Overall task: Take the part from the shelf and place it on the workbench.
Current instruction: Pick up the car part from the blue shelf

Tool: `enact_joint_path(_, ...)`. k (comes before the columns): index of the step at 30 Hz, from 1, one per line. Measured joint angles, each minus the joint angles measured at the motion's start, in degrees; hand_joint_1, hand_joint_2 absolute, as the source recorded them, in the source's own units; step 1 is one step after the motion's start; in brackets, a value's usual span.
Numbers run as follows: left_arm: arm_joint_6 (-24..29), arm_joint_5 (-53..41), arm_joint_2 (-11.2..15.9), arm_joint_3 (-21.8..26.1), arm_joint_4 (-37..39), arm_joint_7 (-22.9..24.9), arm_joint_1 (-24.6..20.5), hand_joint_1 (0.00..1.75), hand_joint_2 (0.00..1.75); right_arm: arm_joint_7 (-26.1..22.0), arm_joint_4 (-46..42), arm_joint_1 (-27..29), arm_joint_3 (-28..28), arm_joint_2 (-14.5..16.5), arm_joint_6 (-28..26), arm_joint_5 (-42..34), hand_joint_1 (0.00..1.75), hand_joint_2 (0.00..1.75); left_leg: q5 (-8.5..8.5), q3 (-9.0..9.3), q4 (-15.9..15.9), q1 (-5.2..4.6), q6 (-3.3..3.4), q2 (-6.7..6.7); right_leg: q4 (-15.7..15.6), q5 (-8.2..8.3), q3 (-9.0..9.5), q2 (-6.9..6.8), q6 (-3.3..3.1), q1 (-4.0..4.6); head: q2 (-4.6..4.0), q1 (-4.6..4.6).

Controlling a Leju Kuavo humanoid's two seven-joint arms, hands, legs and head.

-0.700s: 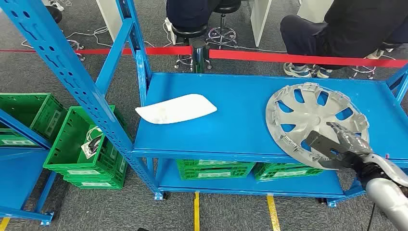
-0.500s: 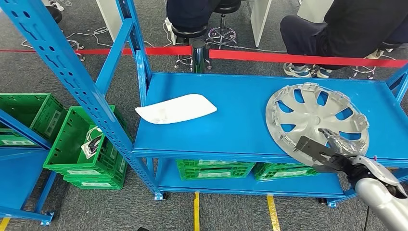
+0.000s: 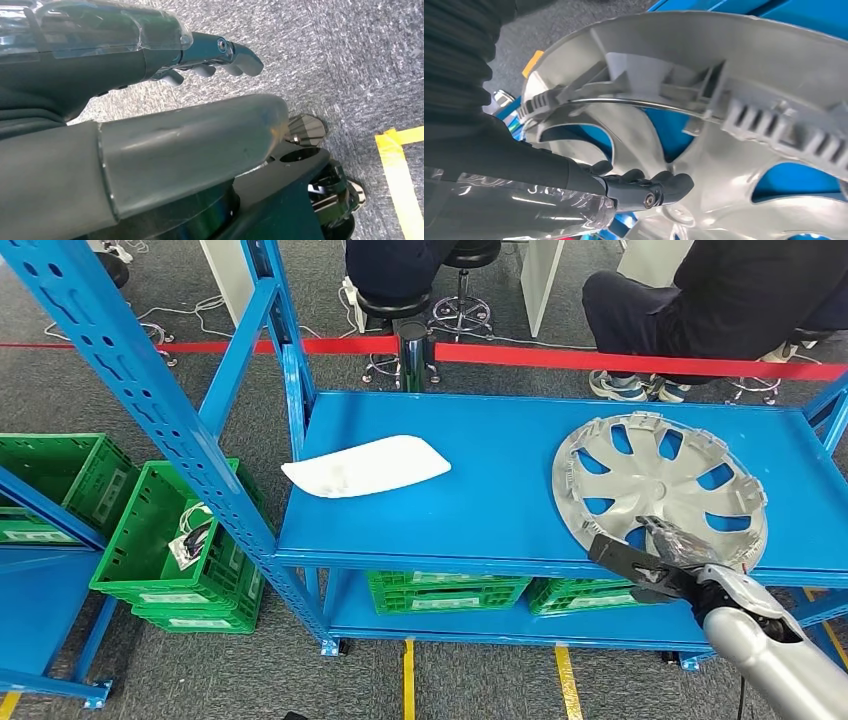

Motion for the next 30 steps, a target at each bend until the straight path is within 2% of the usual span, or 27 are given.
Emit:
enact_joint_path(13,-0.04,-0.40,0.20,0.00,0.10,-0.08,0.02,0.00,0.00,-0.99,1.59,-1.78,3.03,0.63,-1.22,0.85,1.75,1.75,0.00,0.12,0.00,-0.01,0.00,-0.22,-0.02,0.02,0.11,-0.03,0.01,0.00,0.00,0.02)
enact_joint_path(30,-0.07,-0.57,0.31,-0.02,0.21,-0.08,0.03,0.00,0.00,-1.38,2.97,-2.48,4.31,0.95,-1.44,0.96,1.75,1.75,0.01,0.22,0.00,0.00,-0.01,-0.47,-0.04,0.02,0.26,-0.13,0.01,0.00,0.00,0.09)
